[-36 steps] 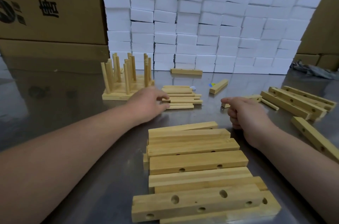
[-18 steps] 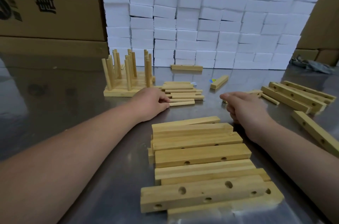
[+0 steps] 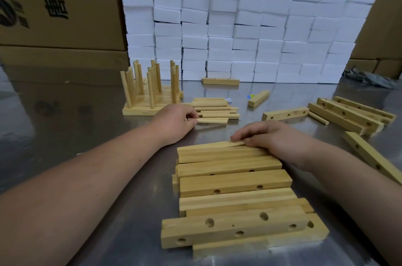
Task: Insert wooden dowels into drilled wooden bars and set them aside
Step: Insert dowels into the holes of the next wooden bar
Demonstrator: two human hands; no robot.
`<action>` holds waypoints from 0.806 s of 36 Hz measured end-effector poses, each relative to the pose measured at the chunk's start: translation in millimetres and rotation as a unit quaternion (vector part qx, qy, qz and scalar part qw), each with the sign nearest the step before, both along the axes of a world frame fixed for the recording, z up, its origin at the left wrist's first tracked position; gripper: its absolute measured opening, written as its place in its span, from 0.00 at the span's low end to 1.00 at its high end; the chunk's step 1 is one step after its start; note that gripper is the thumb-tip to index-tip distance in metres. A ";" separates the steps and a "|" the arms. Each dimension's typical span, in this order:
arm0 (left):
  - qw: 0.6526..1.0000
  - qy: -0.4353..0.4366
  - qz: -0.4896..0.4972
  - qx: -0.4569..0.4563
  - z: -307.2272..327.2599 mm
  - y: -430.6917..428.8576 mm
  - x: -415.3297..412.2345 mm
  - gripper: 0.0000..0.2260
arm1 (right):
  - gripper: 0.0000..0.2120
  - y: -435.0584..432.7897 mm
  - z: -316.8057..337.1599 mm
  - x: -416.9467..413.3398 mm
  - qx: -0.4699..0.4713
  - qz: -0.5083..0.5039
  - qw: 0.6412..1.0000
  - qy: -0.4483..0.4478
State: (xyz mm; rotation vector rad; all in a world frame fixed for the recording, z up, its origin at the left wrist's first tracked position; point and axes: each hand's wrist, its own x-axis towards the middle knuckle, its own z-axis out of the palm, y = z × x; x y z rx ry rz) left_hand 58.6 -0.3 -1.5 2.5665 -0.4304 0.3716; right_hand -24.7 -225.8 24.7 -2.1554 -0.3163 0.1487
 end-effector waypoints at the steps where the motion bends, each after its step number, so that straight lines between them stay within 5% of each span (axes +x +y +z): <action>1: 1.000 0.000 0.001 0.001 -0.1 0.0 0.2 0.03 | 0.14 0.1 0.3 -0.4 0.004 0.000 1.000 0.002; 13: 1.000 0.005 -0.002 -0.010 1.7 0.3 -1.3 0.03 | 0.10 1.7 2.9 -3.1 -0.019 -0.015 1.000 0.001; 22: 0.999 -0.002 0.030 -0.022 3.1 -1.9 -4.8 0.06 | 0.17 1.7 6.4 -8.2 -0.062 -0.011 0.998 0.010; 29: 0.982 0.033 0.079 -0.166 16.0 2.5 -13.8 0.04 | 0.14 -0.9 1.8 -5.6 0.038 -0.043 0.998 0.007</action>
